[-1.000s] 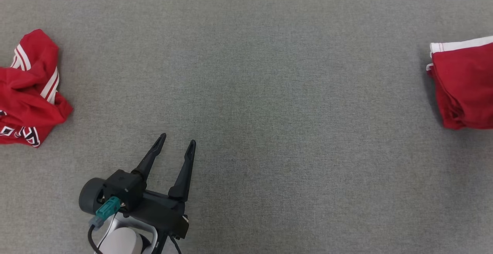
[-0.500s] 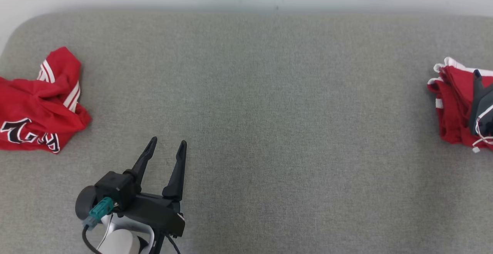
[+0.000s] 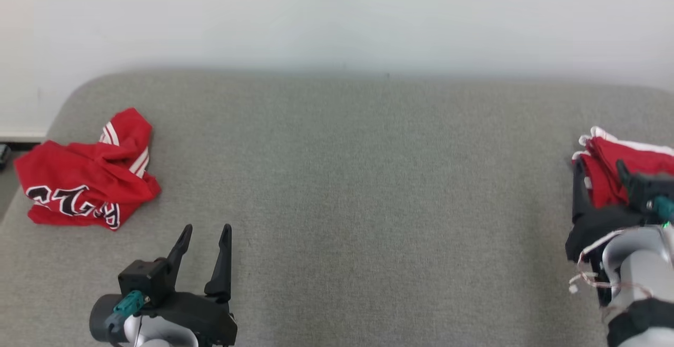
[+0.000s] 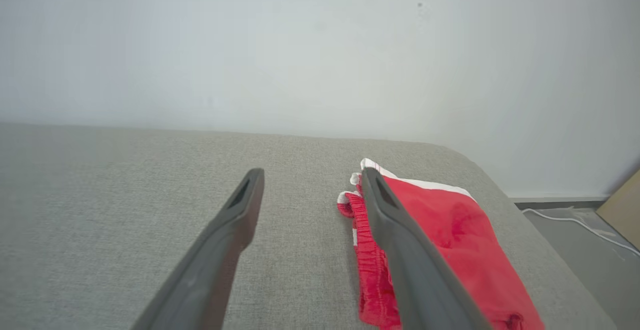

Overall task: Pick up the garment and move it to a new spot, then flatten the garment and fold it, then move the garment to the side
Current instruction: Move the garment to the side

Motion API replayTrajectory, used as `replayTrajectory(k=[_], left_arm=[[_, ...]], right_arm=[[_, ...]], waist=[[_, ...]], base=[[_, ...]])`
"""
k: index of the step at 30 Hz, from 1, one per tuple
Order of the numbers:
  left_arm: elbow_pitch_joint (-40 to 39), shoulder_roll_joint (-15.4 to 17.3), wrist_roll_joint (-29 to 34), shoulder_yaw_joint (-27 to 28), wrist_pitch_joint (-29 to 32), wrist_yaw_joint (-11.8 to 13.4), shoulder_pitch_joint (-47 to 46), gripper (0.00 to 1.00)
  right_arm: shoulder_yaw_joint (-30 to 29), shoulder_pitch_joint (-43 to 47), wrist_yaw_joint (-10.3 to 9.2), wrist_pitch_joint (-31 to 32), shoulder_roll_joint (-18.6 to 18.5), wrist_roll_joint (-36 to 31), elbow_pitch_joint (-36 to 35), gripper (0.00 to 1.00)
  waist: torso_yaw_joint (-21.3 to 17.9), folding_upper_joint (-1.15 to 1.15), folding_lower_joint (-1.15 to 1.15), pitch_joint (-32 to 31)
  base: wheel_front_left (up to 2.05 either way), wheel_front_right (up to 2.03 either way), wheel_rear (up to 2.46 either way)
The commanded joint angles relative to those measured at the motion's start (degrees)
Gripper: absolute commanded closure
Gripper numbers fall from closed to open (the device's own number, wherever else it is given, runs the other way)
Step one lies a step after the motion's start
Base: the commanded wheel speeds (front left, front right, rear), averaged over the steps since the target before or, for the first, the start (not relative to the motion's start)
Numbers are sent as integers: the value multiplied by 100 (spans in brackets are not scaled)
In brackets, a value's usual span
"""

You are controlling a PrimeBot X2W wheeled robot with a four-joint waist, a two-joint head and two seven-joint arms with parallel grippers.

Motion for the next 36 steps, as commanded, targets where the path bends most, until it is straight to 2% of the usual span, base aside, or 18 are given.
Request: replayTrajectory(k=[1,6,13,20,26,36], left_arm=[[2,57,-49,-2,-4,37,97,0],[-230,96,-27,55,-87,96,278,0],[-966,101,95,306,-163,57,668,0],[-1465,36,282,566,-166,-109,1112,0],[-1492,42,510,810,-164,-264,1457,0],[-1219,-55,717,1108,-165,-356,1715,0]], right_arm=[[-19,191,-6,-71,25,98,-151,0],[151,869,-6,-208,149,705,-888,0],[837,1702,-6,-232,154,1836,-1563,0],[1389,2320,-5,-285,155,1973,-2106,0],[1707,2799,-5,-317,154,2072,-2574,0],[1644,3060,-5,-329,153,2142,-2828,0]], waist=[[111,0,1,-305],[139,0,1,-478],[93,0,1,-601],[106,0,1,-642],[70,0,1,-635],[-28,0,1,-605]], base=[[0,0,0],[0,0,0],[0,0,0],[0,0,0],[0,0,0],[0,0,0]])
